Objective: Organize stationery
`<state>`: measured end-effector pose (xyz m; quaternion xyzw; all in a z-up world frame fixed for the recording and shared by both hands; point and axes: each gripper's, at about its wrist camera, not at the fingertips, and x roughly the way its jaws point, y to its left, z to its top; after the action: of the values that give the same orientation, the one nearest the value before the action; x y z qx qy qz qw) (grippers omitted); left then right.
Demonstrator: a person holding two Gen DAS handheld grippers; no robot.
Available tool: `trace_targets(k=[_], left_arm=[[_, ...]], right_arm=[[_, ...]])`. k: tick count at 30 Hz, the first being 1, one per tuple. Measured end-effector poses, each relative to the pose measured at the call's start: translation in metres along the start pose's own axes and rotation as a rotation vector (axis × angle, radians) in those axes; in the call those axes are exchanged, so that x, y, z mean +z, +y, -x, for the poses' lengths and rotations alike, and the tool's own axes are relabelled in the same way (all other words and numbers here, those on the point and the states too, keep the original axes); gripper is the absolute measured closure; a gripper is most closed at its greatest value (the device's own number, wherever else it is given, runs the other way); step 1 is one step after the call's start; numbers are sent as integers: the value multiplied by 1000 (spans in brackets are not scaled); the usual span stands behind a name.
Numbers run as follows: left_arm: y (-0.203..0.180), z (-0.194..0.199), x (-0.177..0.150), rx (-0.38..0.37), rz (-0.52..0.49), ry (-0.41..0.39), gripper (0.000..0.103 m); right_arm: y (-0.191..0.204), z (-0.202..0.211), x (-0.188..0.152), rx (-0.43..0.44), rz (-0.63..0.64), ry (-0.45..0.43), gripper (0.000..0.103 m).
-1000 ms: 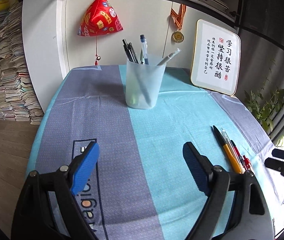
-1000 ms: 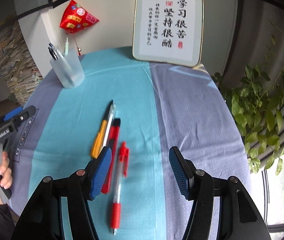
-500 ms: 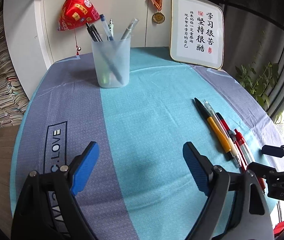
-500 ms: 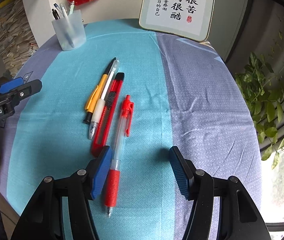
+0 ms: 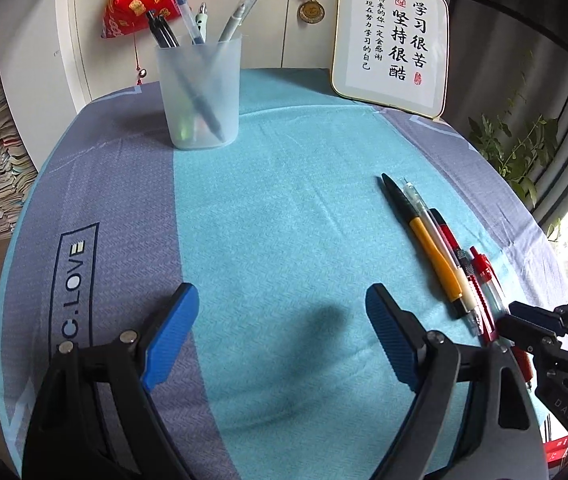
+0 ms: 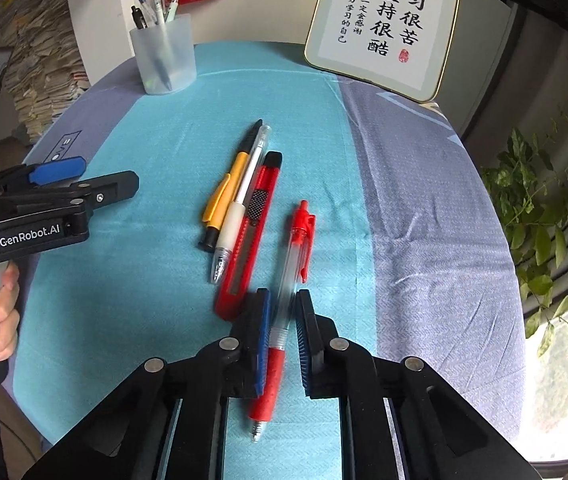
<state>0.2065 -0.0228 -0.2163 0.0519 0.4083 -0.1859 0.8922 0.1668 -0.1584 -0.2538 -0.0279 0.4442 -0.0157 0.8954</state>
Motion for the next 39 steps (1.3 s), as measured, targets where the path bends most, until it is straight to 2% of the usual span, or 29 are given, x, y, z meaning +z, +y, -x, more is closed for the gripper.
trace_targets(k=[8, 12, 16, 19, 24, 26, 29, 34, 37, 39], left_arm=[[-6, 4, 11, -11, -9, -9, 18], [-20, 3, 16, -25, -33, -14, 18], [-39, -5, 19, -37, -68, -2, 18], [-53, -12, 22, -22, -96, 18, 18], [-65, -25, 20, 59, -145, 33, 18], [-63, -31, 18, 66, -141, 56, 18], [-54, -34, 18, 28, -86, 70, 17], [-53, -23, 23, -28, -40, 45, 17], [-63, -23, 23, -7, -68, 35, 17], [-67, -25, 21, 4, -84, 24, 13]], right_arm=[[-30, 3, -7, 14, -73, 13, 93], [-47, 6, -14, 14, -120, 12, 93], [-49, 7, -17, 11, -125, 8, 93], [-48, 7, -17, 10, -122, 4, 93], [-52, 8, -19, 33, -139, -11, 93], [-53, 8, -20, 42, -149, -15, 93], [-54, 9, -22, 52, -154, -22, 93], [-57, 9, -23, 67, -163, -26, 93], [-58, 9, -23, 72, -169, -30, 93], [-59, 9, -24, 76, -177, -33, 93]])
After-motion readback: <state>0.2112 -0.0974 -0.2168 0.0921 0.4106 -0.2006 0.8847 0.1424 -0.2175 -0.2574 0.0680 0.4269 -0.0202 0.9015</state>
